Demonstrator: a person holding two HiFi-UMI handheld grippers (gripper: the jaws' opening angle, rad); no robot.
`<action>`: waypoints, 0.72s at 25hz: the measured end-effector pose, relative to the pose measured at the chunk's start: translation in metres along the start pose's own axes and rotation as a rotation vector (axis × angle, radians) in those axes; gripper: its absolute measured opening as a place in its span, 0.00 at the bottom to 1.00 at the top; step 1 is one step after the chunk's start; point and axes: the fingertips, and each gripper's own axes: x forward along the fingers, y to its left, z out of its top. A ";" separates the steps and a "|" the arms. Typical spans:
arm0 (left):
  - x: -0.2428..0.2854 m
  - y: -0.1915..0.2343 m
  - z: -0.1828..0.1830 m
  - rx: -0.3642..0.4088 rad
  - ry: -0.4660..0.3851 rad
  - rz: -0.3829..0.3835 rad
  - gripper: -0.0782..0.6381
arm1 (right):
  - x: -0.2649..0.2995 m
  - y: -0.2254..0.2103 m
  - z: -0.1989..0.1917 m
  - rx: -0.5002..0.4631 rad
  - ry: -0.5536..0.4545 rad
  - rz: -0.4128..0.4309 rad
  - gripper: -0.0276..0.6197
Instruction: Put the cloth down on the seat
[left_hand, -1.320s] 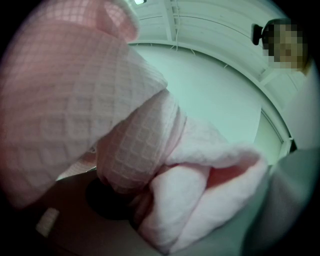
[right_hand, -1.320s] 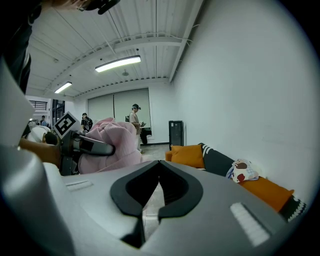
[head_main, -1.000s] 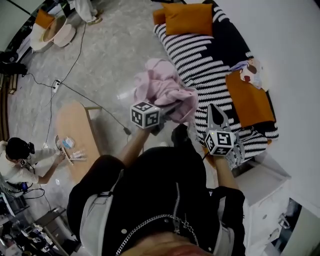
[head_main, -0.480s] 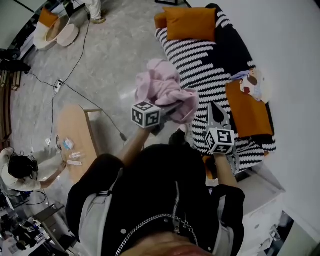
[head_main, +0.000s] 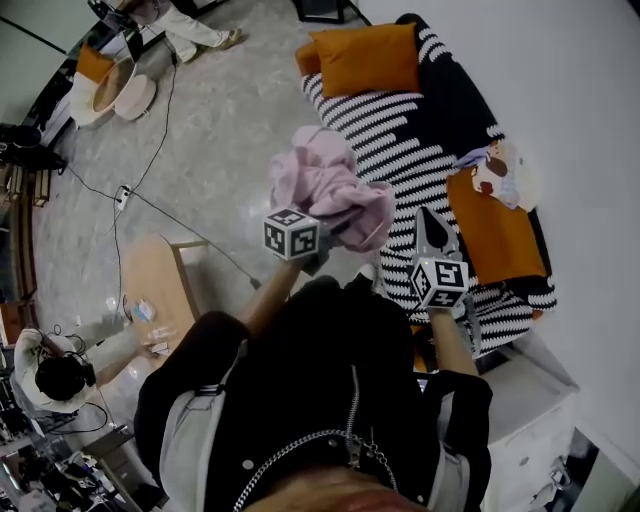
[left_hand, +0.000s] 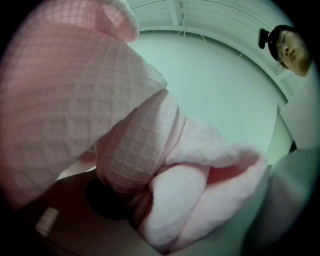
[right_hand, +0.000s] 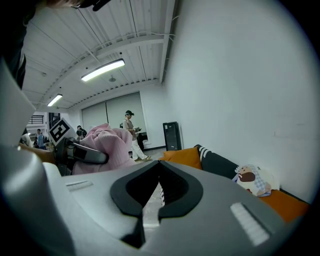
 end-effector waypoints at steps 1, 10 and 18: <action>0.005 0.001 0.003 0.002 -0.002 0.001 0.55 | 0.002 -0.005 0.000 0.002 0.000 -0.002 0.03; 0.038 0.006 0.011 -0.014 0.018 -0.007 0.55 | 0.017 -0.035 -0.003 0.022 0.037 -0.005 0.03; 0.076 0.031 0.026 -0.035 0.030 -0.012 0.55 | 0.045 -0.065 0.003 0.018 0.070 -0.030 0.03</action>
